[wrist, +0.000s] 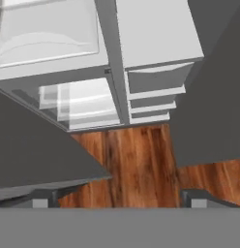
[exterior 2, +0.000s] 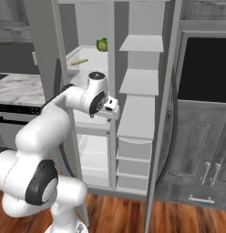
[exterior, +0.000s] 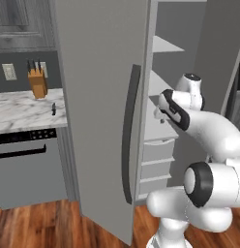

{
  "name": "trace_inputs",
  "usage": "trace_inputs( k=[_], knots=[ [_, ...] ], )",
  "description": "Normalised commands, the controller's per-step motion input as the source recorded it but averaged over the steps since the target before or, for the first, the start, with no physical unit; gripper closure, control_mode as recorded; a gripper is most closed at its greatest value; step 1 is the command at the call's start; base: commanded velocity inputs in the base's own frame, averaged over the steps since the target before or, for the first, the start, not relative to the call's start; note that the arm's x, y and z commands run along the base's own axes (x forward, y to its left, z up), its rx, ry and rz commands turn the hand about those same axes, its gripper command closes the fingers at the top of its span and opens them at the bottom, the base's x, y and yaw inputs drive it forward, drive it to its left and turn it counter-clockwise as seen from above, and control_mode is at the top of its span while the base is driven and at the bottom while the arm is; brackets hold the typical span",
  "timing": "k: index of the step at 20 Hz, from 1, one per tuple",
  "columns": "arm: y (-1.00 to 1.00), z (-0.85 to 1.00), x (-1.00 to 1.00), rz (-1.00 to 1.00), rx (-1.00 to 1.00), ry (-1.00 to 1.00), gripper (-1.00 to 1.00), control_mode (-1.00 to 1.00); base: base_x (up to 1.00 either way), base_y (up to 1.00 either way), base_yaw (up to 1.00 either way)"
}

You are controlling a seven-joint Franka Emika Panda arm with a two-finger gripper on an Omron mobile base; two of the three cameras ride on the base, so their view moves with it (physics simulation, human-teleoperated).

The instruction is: Retrieve the butter from the fridge and place it on a plate on the dining table. Then retrieve the butter knife by the fridge and place it near the plate.

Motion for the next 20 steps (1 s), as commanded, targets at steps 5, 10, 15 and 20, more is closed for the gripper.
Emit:
trace_inputs(
  k=[5, 10, 15, 20],
  knots=[
    [0.2, -0.38, 0.99, -0.01, 0.09, 0.0, -1.0, -1.0, 0.0, 0.0, 0.0],
    [0.48, -0.15, 0.8, 0.0, 0.07, 0.01, -1.0, -1.0, 0.0, 0.0, 0.0],
    [0.96, 0.0, 0.07, 0.02, 0.0, 0.08, -1.0, -1.0, 0.0, 0.0, 0.0],
    [1.0, 0.0, -0.62, 0.15, -0.01, -0.03, -1.0, -1.0, 0.0, 0.0, 0.0]
  ],
)
